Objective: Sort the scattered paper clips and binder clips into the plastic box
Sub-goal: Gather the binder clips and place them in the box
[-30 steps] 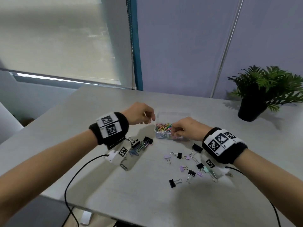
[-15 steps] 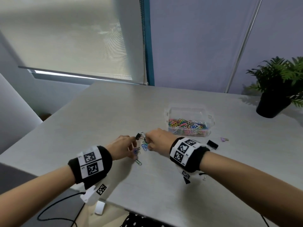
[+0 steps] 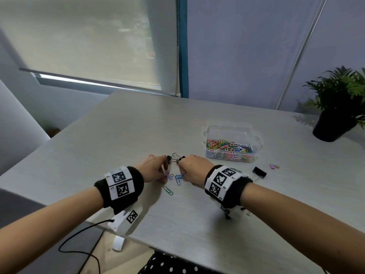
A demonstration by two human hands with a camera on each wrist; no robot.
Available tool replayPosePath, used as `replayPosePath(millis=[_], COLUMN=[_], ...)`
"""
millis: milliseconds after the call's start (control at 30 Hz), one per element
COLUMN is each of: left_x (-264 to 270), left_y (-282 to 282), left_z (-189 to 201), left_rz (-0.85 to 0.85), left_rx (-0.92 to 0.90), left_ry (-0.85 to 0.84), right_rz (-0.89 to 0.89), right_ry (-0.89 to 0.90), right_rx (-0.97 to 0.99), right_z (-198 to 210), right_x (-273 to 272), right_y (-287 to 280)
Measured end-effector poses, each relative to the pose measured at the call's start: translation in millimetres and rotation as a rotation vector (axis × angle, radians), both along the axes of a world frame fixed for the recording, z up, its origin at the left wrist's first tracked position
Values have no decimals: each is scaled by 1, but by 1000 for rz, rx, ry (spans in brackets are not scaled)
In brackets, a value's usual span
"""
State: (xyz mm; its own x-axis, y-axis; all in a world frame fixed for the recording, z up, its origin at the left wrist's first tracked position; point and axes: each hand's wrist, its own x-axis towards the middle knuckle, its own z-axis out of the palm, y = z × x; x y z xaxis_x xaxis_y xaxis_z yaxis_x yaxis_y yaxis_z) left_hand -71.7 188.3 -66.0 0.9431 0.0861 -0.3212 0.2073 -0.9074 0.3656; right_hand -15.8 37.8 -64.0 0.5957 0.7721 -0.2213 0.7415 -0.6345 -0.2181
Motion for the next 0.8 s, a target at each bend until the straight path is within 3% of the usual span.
replayPosePath(millis=[433, 600, 800], left_x=[-8, -17, -26], left_y=[-4, -6, -12], left_z=[7, 9, 0], left_rz=[-211, -364, -375], left_rx=[182, 144, 212], left_ry=[-65, -85, -118], right_rz=[22, 35, 54], right_ry=[-7, -12, 31], right_rx=[54, 55, 72], right_z=[1, 1, 0], right_x=[-7, -8, -5], right_y=[-11, -12, -16])
